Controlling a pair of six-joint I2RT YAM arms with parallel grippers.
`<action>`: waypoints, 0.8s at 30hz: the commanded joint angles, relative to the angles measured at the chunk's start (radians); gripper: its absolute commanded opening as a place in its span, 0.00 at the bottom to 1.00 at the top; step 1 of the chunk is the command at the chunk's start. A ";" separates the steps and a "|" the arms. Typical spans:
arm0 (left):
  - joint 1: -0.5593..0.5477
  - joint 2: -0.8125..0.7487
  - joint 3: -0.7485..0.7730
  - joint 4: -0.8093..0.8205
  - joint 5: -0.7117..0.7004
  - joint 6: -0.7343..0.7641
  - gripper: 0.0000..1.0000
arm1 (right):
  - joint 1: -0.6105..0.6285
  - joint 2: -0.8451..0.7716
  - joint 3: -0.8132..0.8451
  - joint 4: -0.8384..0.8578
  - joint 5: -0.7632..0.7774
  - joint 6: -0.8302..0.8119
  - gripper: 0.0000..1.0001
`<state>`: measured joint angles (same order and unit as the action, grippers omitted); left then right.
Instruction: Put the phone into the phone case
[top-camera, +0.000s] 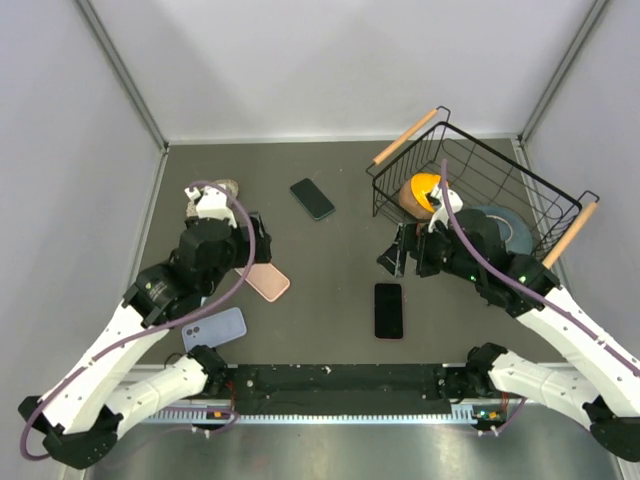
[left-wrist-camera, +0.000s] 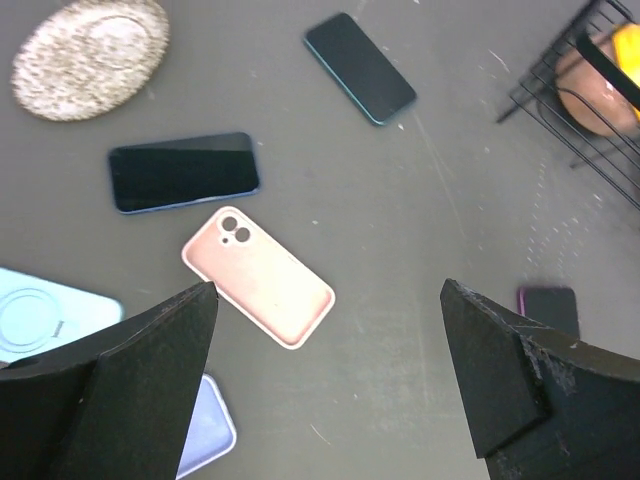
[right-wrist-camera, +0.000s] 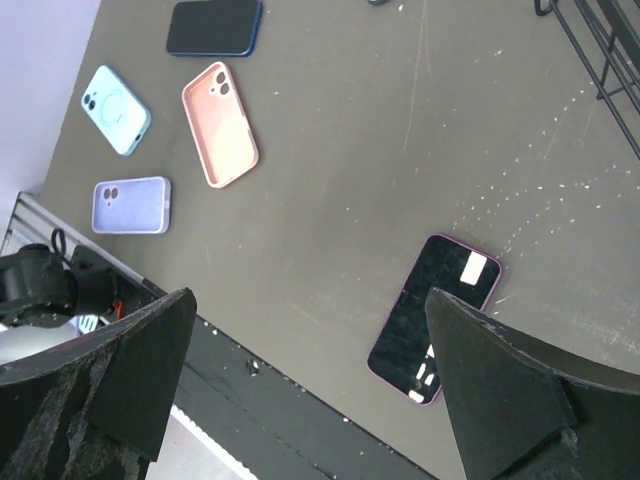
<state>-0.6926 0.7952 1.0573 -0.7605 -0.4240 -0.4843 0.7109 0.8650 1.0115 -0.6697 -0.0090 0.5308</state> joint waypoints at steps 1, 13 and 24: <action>0.022 0.085 0.107 -0.039 -0.142 -0.005 0.99 | -0.008 -0.064 0.021 0.042 -0.063 -0.058 0.99; 0.375 0.427 0.237 -0.153 -0.012 -0.408 0.84 | -0.008 -0.192 -0.056 0.056 -0.031 -0.084 0.98; 0.439 0.662 0.129 -0.241 -0.019 -0.686 0.74 | -0.008 -0.204 -0.057 0.058 -0.062 -0.091 0.98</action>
<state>-0.2565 1.4040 1.2167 -0.9287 -0.4381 -1.0397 0.7105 0.6746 0.9554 -0.6403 -0.0559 0.4553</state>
